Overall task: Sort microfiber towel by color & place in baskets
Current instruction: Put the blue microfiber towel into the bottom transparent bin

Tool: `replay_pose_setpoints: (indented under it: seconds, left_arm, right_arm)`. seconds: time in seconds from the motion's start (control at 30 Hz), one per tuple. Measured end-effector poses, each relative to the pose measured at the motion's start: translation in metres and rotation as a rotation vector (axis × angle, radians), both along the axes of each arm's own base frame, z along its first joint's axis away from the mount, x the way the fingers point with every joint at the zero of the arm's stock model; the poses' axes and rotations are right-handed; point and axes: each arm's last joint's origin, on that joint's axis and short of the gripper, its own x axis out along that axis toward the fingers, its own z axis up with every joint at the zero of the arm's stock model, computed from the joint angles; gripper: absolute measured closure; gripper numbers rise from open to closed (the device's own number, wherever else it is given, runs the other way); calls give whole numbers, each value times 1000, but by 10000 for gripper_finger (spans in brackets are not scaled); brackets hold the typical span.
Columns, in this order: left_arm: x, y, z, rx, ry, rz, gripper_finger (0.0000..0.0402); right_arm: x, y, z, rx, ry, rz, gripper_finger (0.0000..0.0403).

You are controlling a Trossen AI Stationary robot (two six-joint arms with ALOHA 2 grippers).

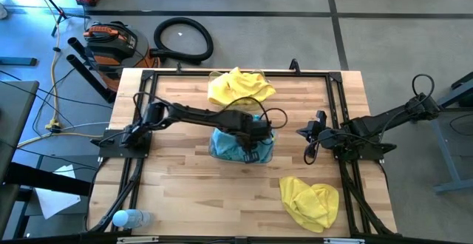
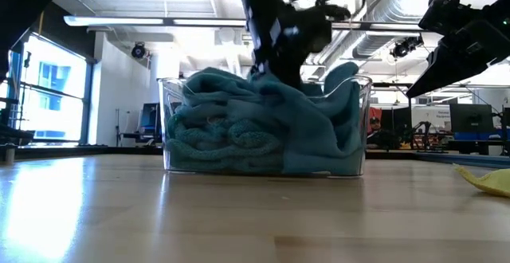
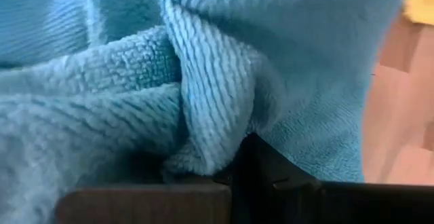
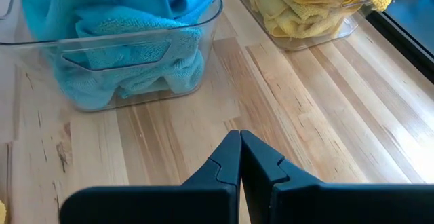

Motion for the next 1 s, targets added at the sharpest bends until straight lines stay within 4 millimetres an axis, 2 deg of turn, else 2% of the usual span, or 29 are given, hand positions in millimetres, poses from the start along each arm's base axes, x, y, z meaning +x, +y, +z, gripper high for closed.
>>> replay_pose_setpoints:
  seconds: [0.17, 0.37, 0.67, 0.83, 1.0]
  left_arm:
    - [6, -2, -15, -11, 7, -4, 391]
    - [6, -2, -11, -13, -5, -5, 362]
    - [6, -4, -10, -13, -8, -20, 293]
    - [-1, -1, 10, -7, -36, -25, 273]
    - [-11, 3, 44, 6, -119, -18, 273]
  right_arm:
    - [0, 0, 0, 1, -1, 0, 402]
    - [0, 0, 0, 1, -2, 0, 402]
    - [0, 0, 0, 4, -4, -3, 402]
    - [0, 0, 0, 2, -3, -1, 402]
    - [0, 0, 0, 6, -4, -4, 402]
